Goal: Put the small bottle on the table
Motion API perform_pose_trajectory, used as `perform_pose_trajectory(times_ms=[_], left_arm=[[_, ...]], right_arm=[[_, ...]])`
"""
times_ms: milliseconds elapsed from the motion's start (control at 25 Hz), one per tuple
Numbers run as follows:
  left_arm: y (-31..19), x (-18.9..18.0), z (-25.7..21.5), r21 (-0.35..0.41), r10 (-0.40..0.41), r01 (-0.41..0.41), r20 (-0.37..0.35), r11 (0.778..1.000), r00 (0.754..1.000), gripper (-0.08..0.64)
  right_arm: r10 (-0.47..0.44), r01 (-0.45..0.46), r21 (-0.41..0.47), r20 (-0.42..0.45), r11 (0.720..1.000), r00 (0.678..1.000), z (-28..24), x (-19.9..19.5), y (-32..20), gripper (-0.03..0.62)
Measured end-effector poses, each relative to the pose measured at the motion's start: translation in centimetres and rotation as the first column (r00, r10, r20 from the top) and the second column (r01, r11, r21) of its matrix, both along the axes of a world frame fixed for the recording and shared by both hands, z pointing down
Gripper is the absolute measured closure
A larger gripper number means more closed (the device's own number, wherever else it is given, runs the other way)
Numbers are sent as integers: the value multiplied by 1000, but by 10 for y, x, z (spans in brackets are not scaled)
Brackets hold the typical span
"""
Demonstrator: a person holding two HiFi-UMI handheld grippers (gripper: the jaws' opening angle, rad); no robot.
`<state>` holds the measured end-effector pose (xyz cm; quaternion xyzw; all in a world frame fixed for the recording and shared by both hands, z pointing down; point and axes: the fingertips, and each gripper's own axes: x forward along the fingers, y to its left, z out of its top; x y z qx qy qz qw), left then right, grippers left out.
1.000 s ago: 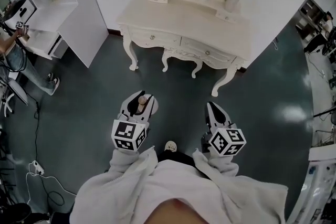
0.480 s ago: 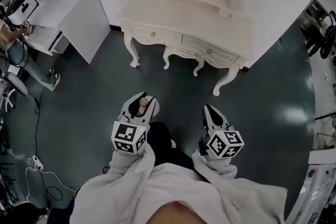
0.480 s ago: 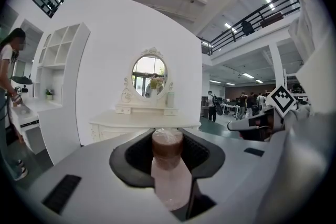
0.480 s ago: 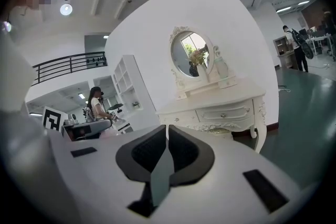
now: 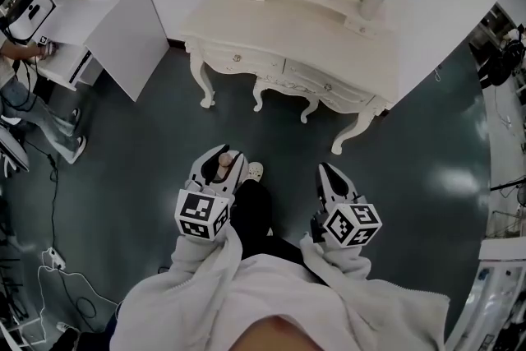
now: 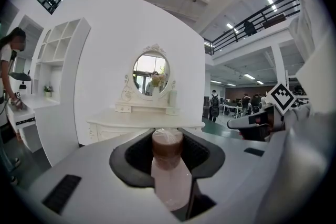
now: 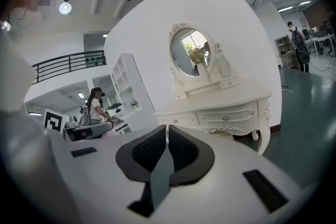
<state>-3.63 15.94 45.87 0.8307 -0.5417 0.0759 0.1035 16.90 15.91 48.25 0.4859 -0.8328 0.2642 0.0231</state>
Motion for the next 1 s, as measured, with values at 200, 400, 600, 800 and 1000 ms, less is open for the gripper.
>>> perform_pose_trajectory(times_ms=[200,400,600,800,1000], left_arm=[[-51,-5,-5,15,-4,4,-1,1000,1000,420],[-105,-8,-20,33,18,-18,8,999,1000,420],[-149,-11,-33,44,47,-47,19,998,999,420],[-187,-26,-34,38,44,-45,22,998,999,420],[-224,-38,-32,36,51,-52,11,998,999,420]], right_arm=[[5,-5,15,-7,1000,1000,-7,-3,-46,552],[12,-12,39,-3,999,1000,-25,-11,-102,553],[10,-10,44,10,999,1000,-36,-25,-148,552],[4,-4,35,11,999,1000,-36,-42,-185,552],[23,-23,32,3,999,1000,-35,-49,-219,553]])
